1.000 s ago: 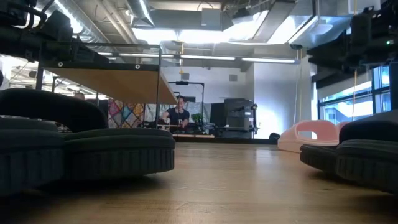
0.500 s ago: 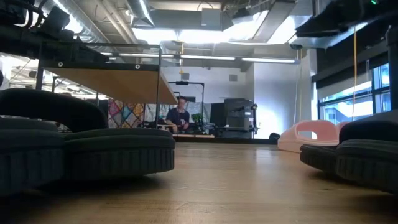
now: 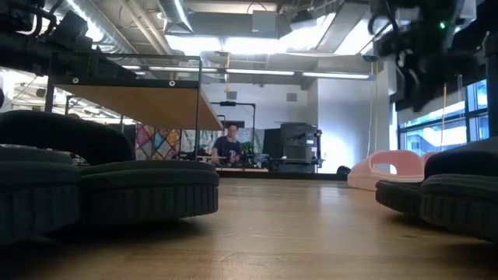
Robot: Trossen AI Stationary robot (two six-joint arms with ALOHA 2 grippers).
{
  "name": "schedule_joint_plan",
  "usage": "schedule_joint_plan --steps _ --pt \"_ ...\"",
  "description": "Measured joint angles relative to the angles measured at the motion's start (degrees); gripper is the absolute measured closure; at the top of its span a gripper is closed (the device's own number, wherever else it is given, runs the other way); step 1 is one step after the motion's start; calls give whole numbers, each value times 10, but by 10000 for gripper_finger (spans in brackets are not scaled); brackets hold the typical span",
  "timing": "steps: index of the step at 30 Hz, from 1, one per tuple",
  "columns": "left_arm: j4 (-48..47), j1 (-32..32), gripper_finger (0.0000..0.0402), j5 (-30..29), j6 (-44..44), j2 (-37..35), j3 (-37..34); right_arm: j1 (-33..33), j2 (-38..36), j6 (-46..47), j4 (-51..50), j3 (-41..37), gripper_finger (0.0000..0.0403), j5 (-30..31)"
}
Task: Pick and place slides into the shelf
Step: Put the right pink slide on the shelf
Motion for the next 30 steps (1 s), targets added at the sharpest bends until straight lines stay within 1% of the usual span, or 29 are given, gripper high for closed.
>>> schedule_joint_plan --steps 4,8,11,14,17,24,30 --pt "-1 0 185 0 -1 0 0 17 35 16 5 -38 199 -27" --pt "-3 0 185 0 -1 0 0 23 45 24 56 -84 199 -64" --pt "-3 0 185 0 2 0 0 23 44 24 98 -121 199 -66" --pt "-3 0 185 0 3 0 0 21 53 28 93 -116 199 -61" --pt "-3 0 185 0 3 0 0 22 57 38 89 -114 199 -38" --pt "-12 0 185 0 3 0 0 17 57 39 90 -115 199 -37" --pt "-25 0 185 0 2 0 0 -7 57 37 89 -115 199 -37"
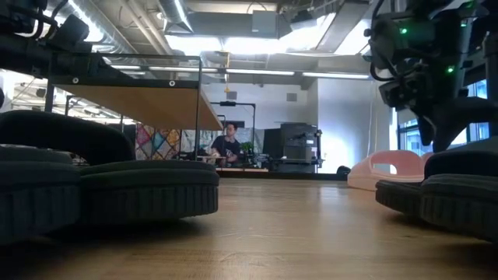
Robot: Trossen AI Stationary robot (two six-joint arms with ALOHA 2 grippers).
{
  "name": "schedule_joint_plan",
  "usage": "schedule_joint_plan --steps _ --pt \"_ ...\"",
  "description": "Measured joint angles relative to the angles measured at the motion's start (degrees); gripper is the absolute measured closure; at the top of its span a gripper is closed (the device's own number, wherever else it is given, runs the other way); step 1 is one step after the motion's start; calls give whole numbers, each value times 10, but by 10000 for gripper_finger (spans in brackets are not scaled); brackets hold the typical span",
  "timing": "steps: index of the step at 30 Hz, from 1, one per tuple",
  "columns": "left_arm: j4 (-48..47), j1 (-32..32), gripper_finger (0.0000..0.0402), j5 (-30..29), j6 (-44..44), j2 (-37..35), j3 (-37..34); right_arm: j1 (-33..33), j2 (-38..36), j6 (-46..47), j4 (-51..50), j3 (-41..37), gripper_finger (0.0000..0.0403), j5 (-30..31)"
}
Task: Pick and place slides into the shelf
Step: Put the right pink slide on the shelf
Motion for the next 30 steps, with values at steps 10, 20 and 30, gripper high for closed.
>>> schedule_joint_plan --steps 10,20,30 --pt "1 0 185 0 0 0 0 -24 0 -29 2 0 199 -30" --pt "1 0 185 -1 1 0 0 -25 0 -33 2 0 199 -30" --pt "2 0 185 -2 2 0 0 -50 26 -30 2 0 199 -30"
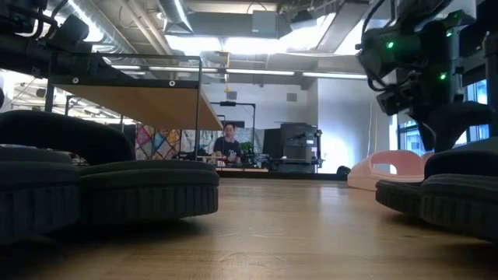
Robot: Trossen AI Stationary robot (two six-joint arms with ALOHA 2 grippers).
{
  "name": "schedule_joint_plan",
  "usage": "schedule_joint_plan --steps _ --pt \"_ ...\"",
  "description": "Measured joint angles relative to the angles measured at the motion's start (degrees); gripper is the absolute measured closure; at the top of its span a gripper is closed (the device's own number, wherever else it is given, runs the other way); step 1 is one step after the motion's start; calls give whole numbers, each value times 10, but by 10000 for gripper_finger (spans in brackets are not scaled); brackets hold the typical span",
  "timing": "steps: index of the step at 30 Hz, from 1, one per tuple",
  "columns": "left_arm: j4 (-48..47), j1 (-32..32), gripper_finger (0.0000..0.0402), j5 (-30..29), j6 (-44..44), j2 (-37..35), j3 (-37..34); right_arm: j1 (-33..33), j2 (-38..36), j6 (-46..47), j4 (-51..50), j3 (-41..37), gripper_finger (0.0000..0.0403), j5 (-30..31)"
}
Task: Pick and place slides into the shelf
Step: Put the right pink slide on the shelf
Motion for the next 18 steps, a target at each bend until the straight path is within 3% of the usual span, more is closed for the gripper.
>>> schedule_joint_plan --steps 9,18 --pt "0 0 185 0 0 0 0 -28 74 2 -2 0 215 6" --pt "0 0 185 -1 0 0 0 -28 83 4 -3 0 344 9"
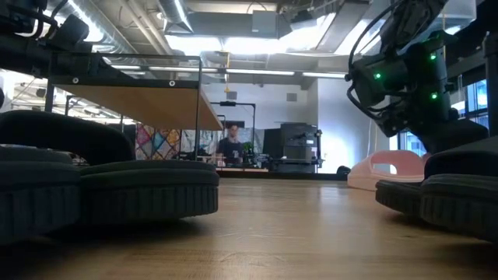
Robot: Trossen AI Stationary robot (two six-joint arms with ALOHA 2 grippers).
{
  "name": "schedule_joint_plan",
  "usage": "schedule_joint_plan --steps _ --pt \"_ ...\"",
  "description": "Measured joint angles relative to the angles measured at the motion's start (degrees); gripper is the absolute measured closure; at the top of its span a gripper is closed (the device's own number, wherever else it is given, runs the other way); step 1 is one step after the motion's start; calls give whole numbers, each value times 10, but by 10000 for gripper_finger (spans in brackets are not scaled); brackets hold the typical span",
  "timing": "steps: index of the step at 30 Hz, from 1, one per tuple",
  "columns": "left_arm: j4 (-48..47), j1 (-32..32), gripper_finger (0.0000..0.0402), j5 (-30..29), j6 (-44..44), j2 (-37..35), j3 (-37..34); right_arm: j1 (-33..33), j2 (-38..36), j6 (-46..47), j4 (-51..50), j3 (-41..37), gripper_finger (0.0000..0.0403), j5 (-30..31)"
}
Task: Pick and place slides into the shelf
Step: Put the right pink slide on the shelf
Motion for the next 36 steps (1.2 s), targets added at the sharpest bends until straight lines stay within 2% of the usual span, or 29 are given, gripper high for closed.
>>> schedule_joint_plan --steps 3,8,17,22,25,30,33,36 --pt "0 0 185 0 0 0 0 0 0 0 -2 0 387 0" --pt "0 0 185 0 0 0 0 0 0 30 -36 20 382 -6" --pt "0 0 185 0 0 0 0 9 -2 133 -214 118 391 -8" --pt "0 0 185 0 0 0 0 9 -9 144 -229 181 391 38" --pt "0 0 185 0 0 0 0 10 -9 129 -229 225 391 98" --pt "0 0 185 0 0 0 0 4 -10 24 -177 299 391 222" --pt "0 0 185 0 0 0 0 -8 -10 -108 -80 334 391 269" --pt "0 0 185 0 0 0 0 -28 -10 -275 57 356 391 286"
